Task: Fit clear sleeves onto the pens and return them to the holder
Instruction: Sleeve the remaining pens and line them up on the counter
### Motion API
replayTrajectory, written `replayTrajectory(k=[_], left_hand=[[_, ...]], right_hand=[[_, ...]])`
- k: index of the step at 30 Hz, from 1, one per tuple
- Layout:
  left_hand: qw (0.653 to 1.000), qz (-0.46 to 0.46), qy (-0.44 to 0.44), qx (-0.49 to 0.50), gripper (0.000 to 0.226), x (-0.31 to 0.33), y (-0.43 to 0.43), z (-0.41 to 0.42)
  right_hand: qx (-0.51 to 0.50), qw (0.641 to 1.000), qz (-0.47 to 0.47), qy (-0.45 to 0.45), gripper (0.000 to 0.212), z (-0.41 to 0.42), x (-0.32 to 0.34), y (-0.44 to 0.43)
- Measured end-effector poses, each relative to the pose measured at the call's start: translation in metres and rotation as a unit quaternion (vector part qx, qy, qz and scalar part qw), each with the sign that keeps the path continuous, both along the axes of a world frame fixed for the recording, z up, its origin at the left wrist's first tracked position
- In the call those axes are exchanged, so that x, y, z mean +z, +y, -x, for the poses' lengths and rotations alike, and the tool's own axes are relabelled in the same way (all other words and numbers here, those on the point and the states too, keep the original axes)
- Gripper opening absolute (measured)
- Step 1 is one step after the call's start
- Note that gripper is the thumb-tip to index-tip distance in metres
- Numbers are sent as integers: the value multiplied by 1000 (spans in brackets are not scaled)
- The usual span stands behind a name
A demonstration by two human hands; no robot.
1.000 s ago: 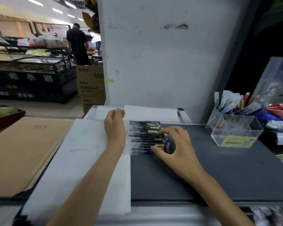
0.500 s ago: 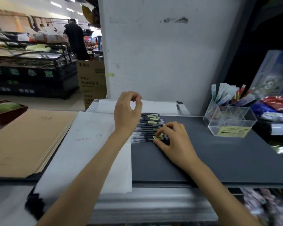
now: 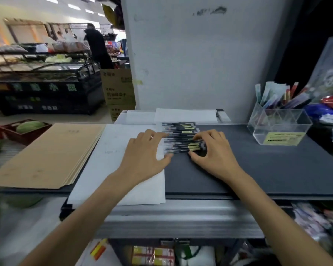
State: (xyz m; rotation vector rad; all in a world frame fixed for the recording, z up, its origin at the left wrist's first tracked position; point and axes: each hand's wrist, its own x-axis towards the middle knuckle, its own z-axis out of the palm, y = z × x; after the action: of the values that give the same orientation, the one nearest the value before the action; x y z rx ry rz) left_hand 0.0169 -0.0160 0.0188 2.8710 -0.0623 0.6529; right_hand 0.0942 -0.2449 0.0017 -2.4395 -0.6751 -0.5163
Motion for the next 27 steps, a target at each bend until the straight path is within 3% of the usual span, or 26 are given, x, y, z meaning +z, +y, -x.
replayTrajectory(k=[3,8,14,19,24,27], left_hand=[[999,-3,27,45,77,-11,10,5],[997,27,18,70,88,-22,14,6],[995,60,-3,74,87,-29,19,2],[997,48,2,68,84,-30,19,4],[998,40,14,55,82,-28,19,8],[998,42,12,54,79,-28,20,8]], right_hand=[[-1,1000,19,-3,46,1,0,0],[8,998,65,-17,55,6,2,2],[28,993,113,-6,57,1,6,3],[30,983,181,11,70,-11,25,10],[36,966,255,31,62,-21,35,18],[35,961,268,59,76,-22,42,24]])
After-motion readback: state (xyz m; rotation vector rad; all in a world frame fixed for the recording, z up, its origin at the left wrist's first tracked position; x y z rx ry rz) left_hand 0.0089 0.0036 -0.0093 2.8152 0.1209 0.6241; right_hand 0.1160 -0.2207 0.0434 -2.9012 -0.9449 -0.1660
